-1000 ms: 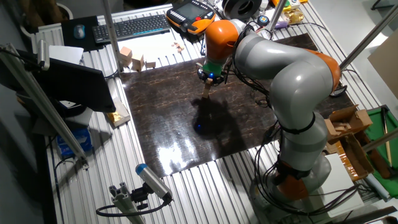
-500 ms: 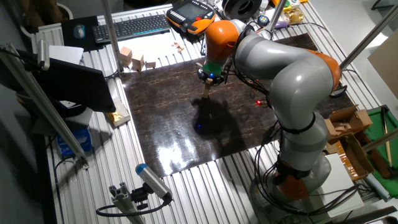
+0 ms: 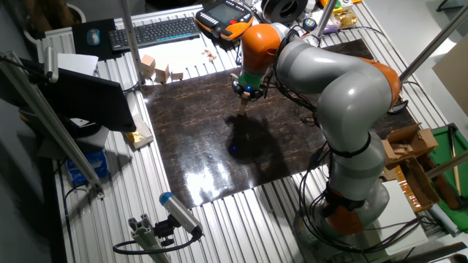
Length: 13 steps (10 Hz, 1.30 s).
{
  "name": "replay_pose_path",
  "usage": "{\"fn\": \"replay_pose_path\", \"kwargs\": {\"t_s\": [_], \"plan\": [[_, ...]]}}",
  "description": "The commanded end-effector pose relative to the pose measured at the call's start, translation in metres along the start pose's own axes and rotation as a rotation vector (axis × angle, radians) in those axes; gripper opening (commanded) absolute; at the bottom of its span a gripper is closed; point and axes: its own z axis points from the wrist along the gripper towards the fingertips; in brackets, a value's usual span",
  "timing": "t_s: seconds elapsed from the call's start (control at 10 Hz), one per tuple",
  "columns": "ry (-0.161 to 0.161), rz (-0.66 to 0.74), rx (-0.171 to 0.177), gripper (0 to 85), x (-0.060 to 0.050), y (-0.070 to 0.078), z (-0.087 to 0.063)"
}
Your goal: Stack the blocks in a vertical line of five
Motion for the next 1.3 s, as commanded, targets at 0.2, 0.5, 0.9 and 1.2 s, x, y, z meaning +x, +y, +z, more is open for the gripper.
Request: {"fn": "replay_pose_path", "kwargs": {"t_s": [0.2, 0.5, 0.9, 1.2], "plan": [[0.0, 0.002, 0.0, 43.0, 0.0, 0.0, 0.0], [-0.005, 0.006, 0.002, 50.7, -0.001, 0.0, 0.0], [0.016, 0.026, -0.007, 56.0, -0.008, -0.003, -0.014], [0.021, -0.001, 0.015, 44.0, -0.016, -0.01, -0.029]]}}
